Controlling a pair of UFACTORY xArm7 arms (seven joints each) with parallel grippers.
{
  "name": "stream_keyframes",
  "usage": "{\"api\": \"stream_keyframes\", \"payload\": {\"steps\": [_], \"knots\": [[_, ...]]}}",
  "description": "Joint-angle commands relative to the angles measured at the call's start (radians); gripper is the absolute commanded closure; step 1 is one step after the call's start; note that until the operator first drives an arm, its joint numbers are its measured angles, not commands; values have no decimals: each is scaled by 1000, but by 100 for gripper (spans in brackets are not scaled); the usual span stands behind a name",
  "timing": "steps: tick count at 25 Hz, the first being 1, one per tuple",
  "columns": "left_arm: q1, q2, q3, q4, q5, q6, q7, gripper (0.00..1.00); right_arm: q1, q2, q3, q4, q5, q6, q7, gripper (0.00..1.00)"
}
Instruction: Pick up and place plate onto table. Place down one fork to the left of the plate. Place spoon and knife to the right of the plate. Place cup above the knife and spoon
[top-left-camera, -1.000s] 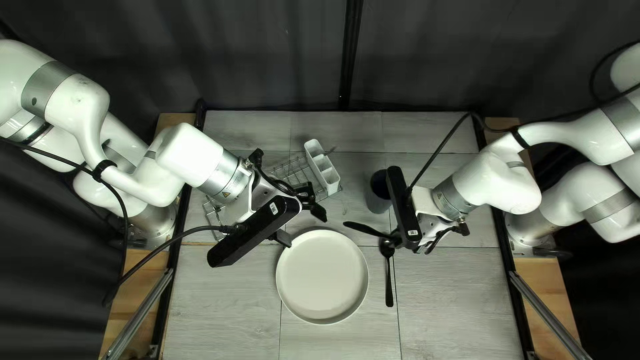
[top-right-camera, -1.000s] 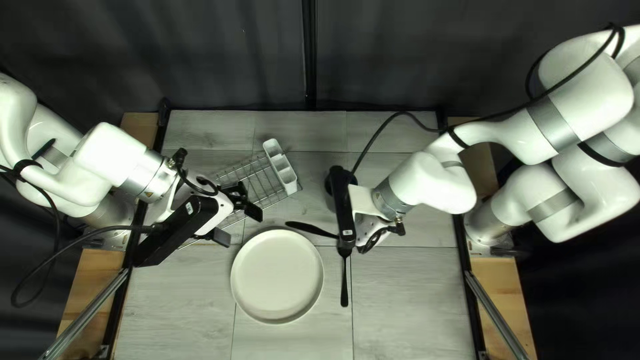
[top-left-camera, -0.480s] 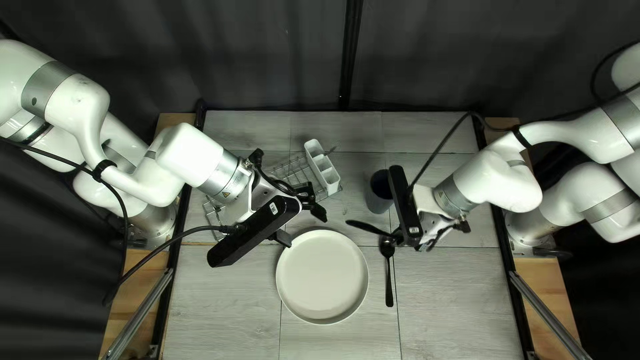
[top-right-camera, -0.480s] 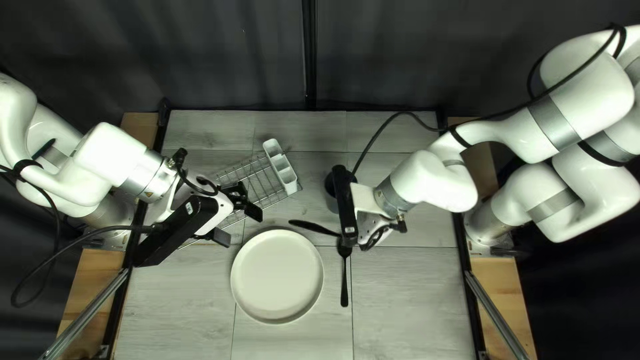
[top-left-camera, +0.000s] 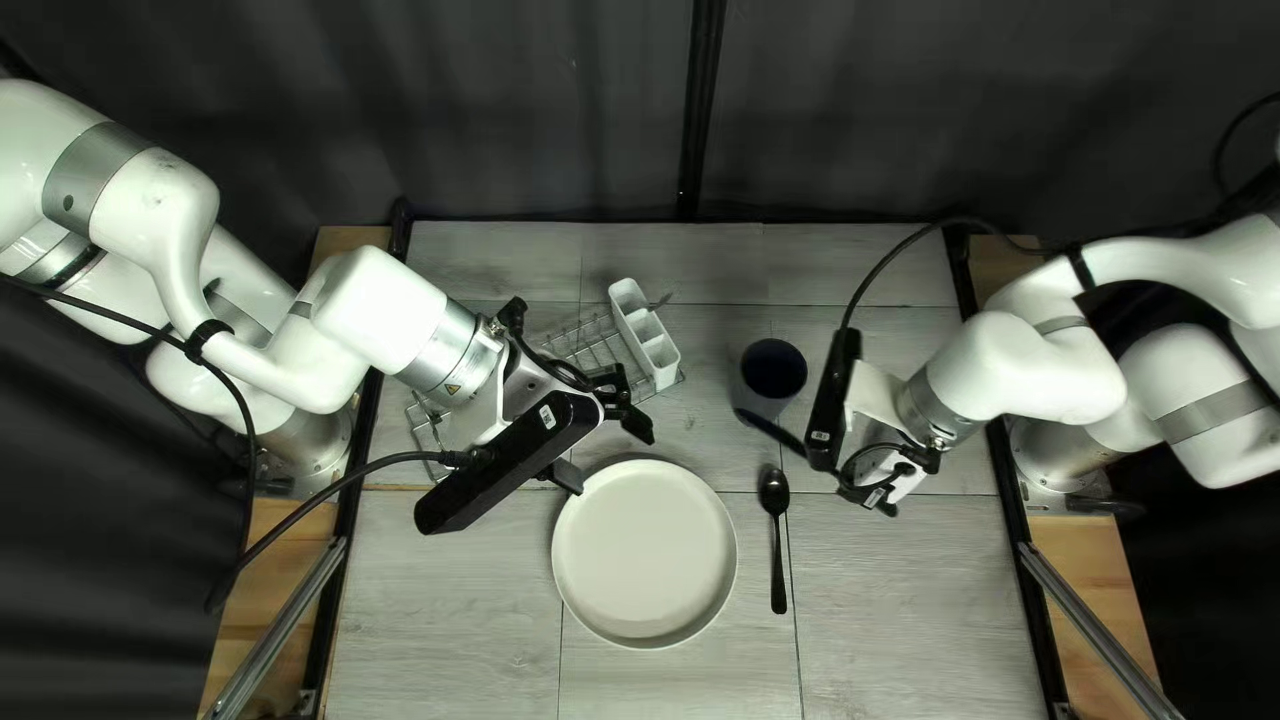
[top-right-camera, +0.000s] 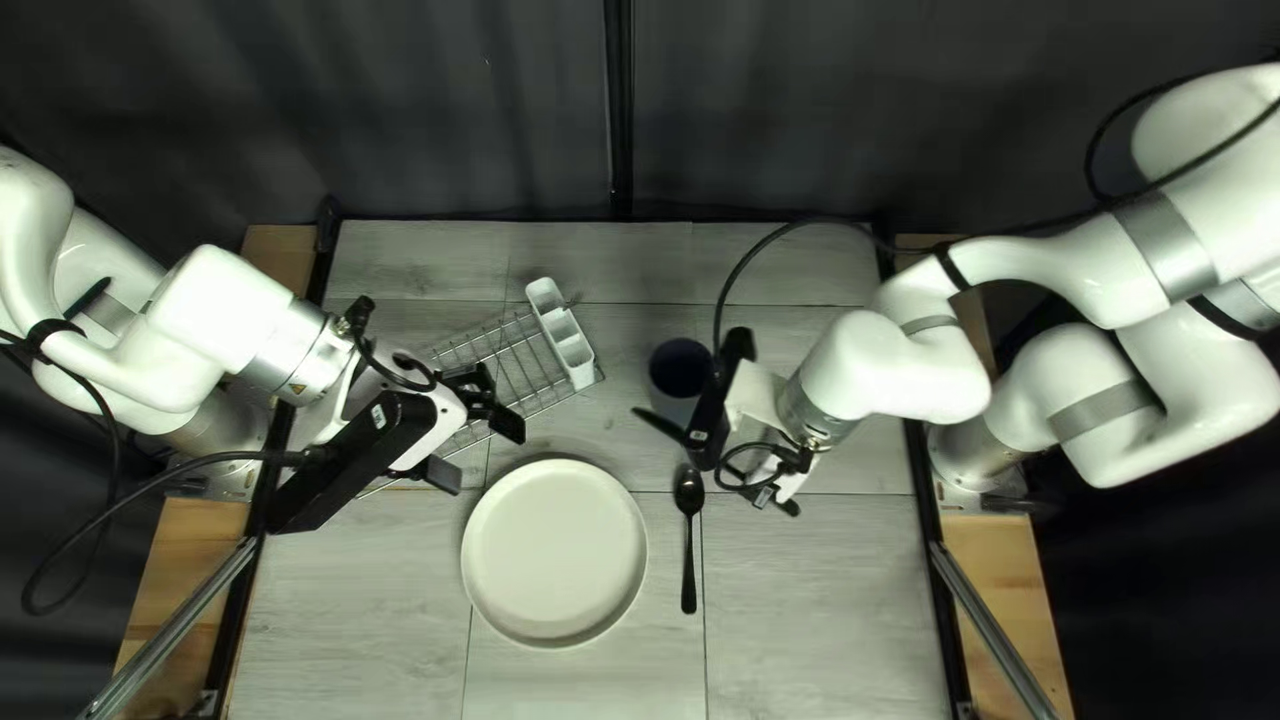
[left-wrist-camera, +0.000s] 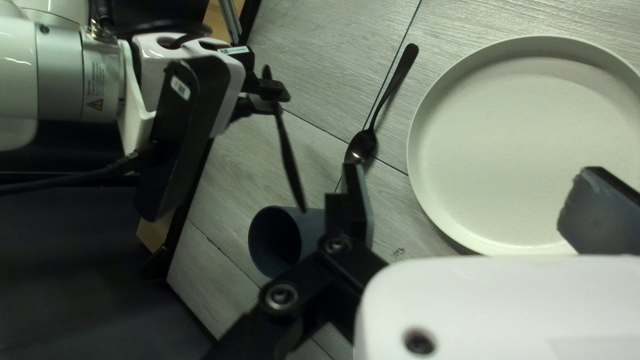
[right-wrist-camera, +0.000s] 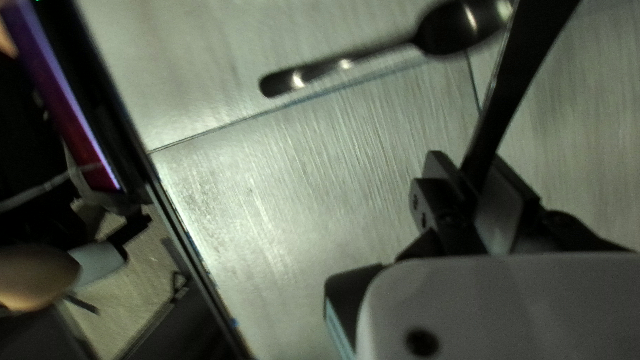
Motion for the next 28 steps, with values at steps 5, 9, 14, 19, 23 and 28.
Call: {"api": "stream_keyframes", "payload": {"steps": [5,9,14,19,23,28], "knots": [[0,0,0,0,0,0,0,0,-24,80,78,77,12,109,241,100],[0,0,0,0,0,0,0,0,-16,67,89,63,4,95,238,100],[0,0,0,0,0,0,0,0,9,110,142,120,56,131,380,100],[0,0,0,0,0,0,0,0,-3,228,165,221,150,238,674,100],[0,0,0,0,0,0,0,0,-6,280,168,258,167,264,759,100],[0,0,0,0,0,0,0,0,-6,280,168,258,167,264,759,100]]}}
